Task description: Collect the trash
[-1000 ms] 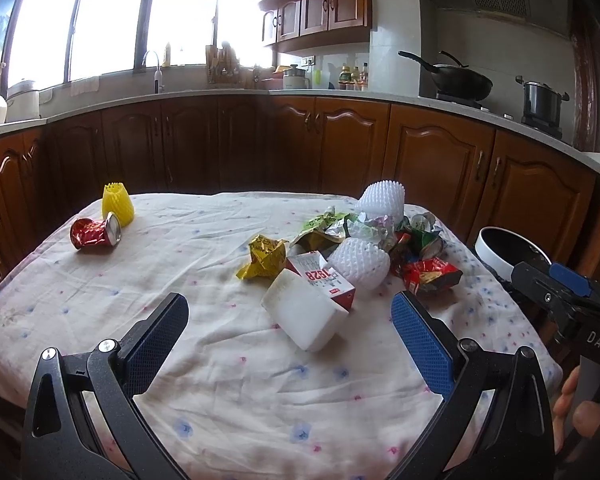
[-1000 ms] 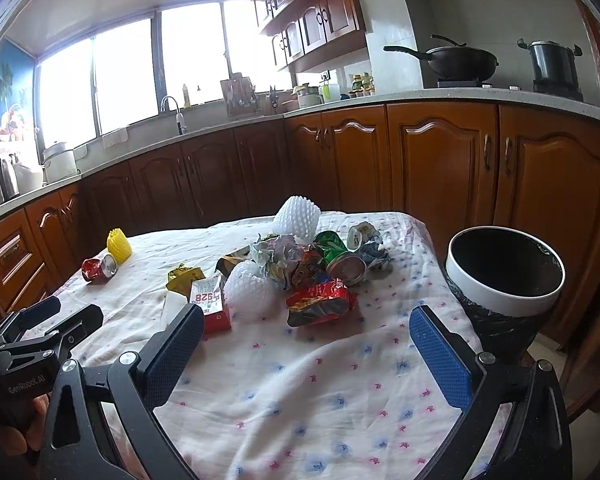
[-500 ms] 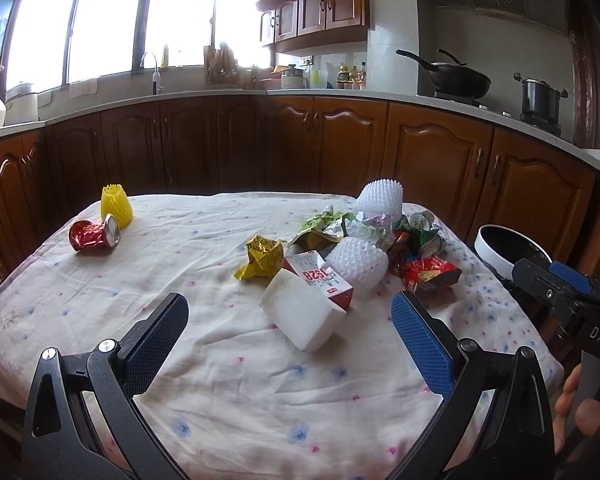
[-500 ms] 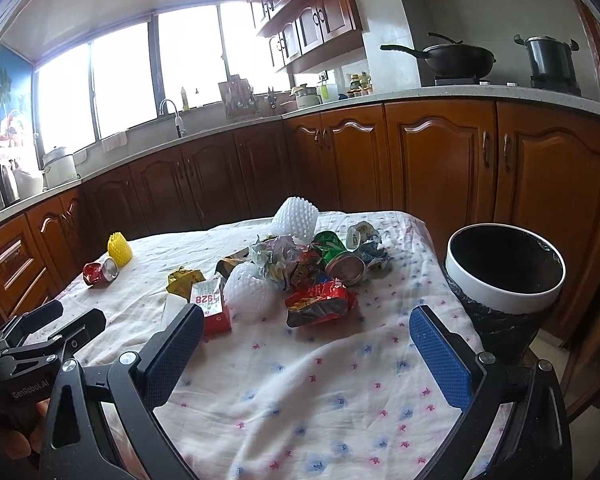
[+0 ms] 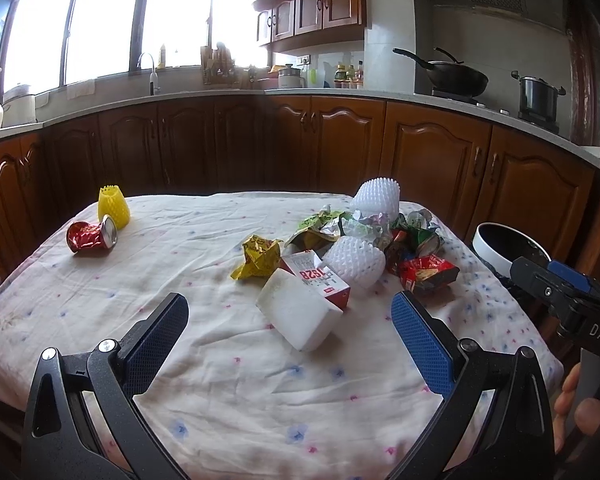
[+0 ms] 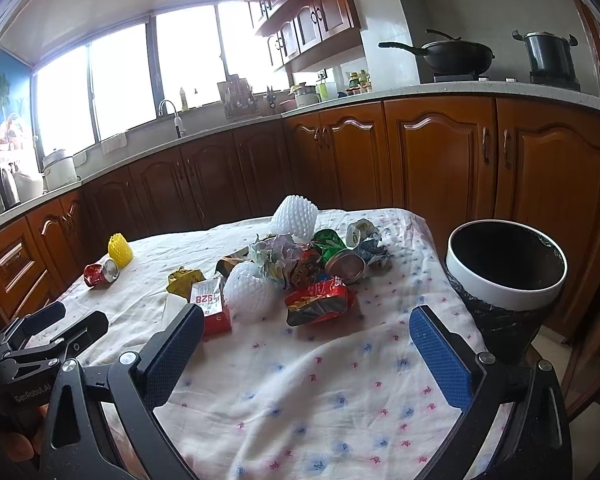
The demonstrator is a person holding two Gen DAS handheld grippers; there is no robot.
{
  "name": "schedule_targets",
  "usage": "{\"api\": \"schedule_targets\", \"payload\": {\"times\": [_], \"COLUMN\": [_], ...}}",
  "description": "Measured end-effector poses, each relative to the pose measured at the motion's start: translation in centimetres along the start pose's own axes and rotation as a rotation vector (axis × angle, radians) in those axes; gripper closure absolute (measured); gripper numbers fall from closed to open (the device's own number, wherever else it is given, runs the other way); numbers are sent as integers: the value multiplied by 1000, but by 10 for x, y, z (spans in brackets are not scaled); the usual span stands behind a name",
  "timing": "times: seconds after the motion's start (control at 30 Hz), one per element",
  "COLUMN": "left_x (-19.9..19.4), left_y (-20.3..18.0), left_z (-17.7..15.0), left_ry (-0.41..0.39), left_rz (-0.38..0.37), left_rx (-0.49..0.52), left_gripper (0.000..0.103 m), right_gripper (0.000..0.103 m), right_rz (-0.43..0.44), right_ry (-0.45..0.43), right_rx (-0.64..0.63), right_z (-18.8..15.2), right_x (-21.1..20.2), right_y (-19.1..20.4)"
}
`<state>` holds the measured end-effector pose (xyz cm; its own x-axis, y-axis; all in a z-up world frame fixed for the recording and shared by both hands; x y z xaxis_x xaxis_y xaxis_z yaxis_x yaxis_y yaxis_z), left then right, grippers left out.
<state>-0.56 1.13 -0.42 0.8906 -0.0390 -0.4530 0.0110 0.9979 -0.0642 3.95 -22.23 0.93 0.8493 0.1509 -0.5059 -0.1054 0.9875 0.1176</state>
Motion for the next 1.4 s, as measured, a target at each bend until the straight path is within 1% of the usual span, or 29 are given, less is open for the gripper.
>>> {"api": "schedule_targets", "payload": {"times": [0.4, 0.57, 0.73, 0.93, 1.13, 1.23, 1.3, 1.33, 1.37, 1.4], "left_x": [5, 10, 20, 38, 69, 82, 91, 94, 97, 101], "left_y": [-6, -7, -5, -5, -1, 2, 2, 2, 1, 1], "left_z": [-2, -3, -5, -8, -8, -6, -5, -5, -6, -6], "left_ry": [16, 34, 72, 130, 219, 242, 260, 266, 272, 277], "left_rz": [-12, -24, -41, -60, -71, -59, -50, -50, -51, -51], "left_rx": [13, 14, -6, -26, -74, -85, -89, -91, -92, -91], "left_gripper": [0, 0, 0, 0, 0, 0, 0, 0, 0, 0], "right_gripper": [0, 0, 0, 0, 1, 3, 9, 10, 13, 19], "right_rz": [8, 16, 21, 33, 52, 70, 75, 75, 74, 74], "right_ry": [13, 34, 72, 149, 230, 257, 273, 282, 292, 302], "right_rx": [21, 37, 48, 74, 131, 168, 179, 181, 184, 187], "right_z": [-2, -3, -4, -5, -6, -4, -3, -4, -4, -5], "right_x": [4, 11, 23, 48, 79, 94, 103, 108, 113, 118], "right_y": [-6, -10, -14, -23, -36, -42, -42, -43, -43, -43]}}
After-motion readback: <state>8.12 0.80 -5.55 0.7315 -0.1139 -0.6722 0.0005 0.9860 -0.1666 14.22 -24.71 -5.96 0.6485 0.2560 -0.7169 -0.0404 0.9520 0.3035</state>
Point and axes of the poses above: each gripper's, at about its wrist camera, not at the fingertips, and x roughly the way its jaws point, y to its left, z to its top, the point moved 2 cm from there along x, roughly the way its jaws point, and after that the axes turned 3 degrees about -z, right-handed, at the moved point
